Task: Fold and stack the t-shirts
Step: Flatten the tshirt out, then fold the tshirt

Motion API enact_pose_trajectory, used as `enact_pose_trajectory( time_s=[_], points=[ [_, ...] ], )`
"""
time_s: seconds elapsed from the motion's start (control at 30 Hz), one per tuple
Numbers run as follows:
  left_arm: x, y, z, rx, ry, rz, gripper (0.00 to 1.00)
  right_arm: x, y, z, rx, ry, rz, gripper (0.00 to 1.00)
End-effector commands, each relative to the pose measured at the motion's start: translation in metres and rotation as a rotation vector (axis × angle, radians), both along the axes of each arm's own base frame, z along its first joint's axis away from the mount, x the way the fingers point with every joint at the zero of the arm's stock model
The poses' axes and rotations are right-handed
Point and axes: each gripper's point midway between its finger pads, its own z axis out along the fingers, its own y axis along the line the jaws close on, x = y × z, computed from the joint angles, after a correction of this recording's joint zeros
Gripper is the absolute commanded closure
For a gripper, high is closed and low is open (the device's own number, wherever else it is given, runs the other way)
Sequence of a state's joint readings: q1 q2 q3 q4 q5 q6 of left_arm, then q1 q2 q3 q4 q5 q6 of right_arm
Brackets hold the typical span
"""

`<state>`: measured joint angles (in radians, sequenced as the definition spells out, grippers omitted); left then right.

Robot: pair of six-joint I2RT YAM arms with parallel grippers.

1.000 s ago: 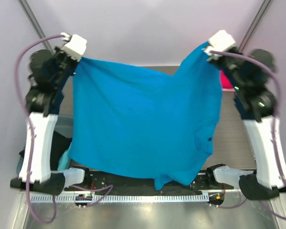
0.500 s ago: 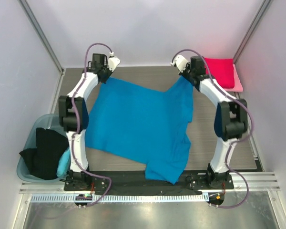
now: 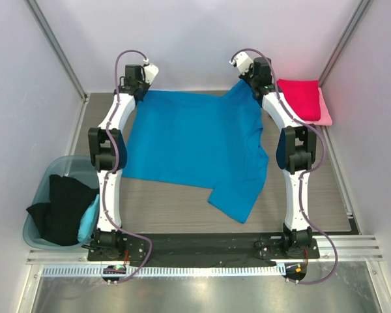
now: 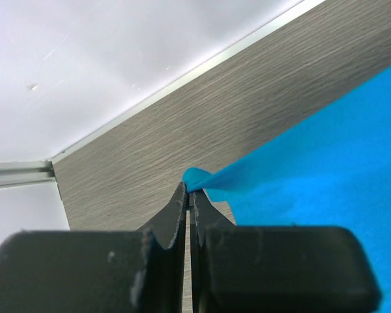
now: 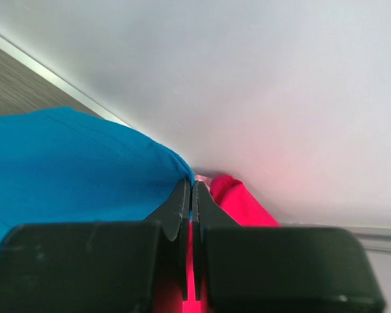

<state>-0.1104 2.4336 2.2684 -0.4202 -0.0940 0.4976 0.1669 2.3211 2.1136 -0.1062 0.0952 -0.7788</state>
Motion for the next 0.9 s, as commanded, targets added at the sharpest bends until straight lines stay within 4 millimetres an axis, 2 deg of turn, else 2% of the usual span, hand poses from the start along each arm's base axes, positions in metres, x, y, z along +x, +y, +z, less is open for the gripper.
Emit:
enact_pose_trajectory(
  time_s=[0.0,0.3,0.43,0.57,0.63,0.7,0.77,0.8,0.87],
  points=[
    [0.006,0.003,0.018,-0.012,-0.058,0.024,1.0,0.008,0.005,0.01,0.02,-0.048,-0.019,0.99],
    [0.01,0.013,0.013,0.021,-0.059,0.012,1.0,-0.01,-0.006,-0.011,0.018,0.023,-0.046,0.99],
    [0.008,0.025,0.013,0.026,-0.054,0.026,1.0,-0.013,-0.012,-0.015,0.023,0.052,-0.051,0.99],
    [0.004,0.032,0.018,0.015,-0.05,0.018,1.0,-0.02,-0.014,-0.005,0.033,0.059,-0.053,0.99],
    [0.003,0.035,0.027,0.003,-0.068,0.009,1.0,-0.027,-0.015,0.004,0.033,0.058,-0.051,0.99],
    [0.0,0.031,0.026,-0.004,-0.06,-0.015,1.0,-0.036,-0.015,0.01,0.036,0.069,-0.048,0.99],
    [-0.005,0.027,0.035,-0.007,-0.065,-0.043,1.0,-0.043,-0.014,0.016,0.034,0.072,-0.043,0.99],
    [-0.008,0.024,0.032,-0.013,-0.053,-0.058,1.0,-0.049,-0.018,0.02,0.032,0.073,-0.049,0.99],
    [-0.013,0.022,0.043,-0.01,-0.067,-0.084,1.0,-0.056,-0.018,0.025,0.036,0.073,-0.052,0.99]
  ],
)
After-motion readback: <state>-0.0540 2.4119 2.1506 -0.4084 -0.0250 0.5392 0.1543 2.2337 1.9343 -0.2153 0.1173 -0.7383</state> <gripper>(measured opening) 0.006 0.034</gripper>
